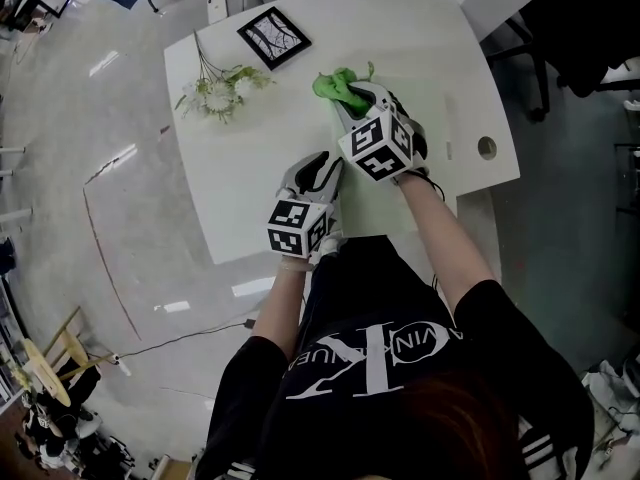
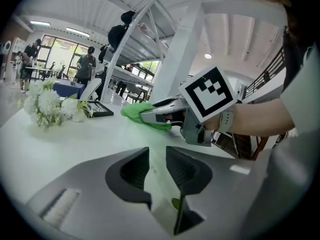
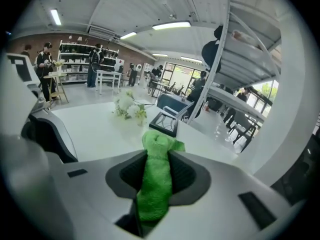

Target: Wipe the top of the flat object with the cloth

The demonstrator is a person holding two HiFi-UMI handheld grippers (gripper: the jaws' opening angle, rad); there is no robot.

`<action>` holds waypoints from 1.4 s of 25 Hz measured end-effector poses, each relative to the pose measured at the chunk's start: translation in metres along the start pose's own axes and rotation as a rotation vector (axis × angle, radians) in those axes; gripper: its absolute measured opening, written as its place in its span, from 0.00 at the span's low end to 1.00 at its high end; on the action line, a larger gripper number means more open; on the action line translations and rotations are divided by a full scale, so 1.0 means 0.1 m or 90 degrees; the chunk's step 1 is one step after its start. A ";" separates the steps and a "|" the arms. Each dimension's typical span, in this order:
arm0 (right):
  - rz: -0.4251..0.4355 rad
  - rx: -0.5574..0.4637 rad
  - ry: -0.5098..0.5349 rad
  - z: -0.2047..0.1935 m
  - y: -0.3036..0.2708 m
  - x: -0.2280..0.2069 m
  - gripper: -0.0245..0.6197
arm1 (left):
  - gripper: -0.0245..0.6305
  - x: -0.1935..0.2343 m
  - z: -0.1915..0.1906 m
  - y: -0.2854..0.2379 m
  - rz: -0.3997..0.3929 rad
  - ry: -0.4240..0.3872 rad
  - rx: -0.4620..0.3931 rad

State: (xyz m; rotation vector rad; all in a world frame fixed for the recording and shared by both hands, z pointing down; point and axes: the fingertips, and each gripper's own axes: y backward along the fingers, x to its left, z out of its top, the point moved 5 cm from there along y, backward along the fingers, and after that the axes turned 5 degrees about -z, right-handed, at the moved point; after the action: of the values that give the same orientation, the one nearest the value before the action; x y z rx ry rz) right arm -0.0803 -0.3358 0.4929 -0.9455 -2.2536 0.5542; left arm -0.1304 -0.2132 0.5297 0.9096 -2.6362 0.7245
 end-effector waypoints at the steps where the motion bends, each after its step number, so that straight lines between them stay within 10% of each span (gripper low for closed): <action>1: 0.003 0.004 0.007 -0.02 -0.02 0.02 0.20 | 0.20 -0.02 0.00 -0.01 0.000 -0.009 0.006; 35: -0.110 0.110 -0.138 -0.99 0.51 -0.88 0.20 | 0.12 -0.10 -0.02 -0.02 0.030 -0.020 0.005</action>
State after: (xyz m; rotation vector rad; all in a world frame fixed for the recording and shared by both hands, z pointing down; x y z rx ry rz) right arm 0.0603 -0.3545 0.5005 -0.6233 -2.4021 0.7911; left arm -0.1214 -0.2087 0.5289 0.8711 -2.6931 0.7384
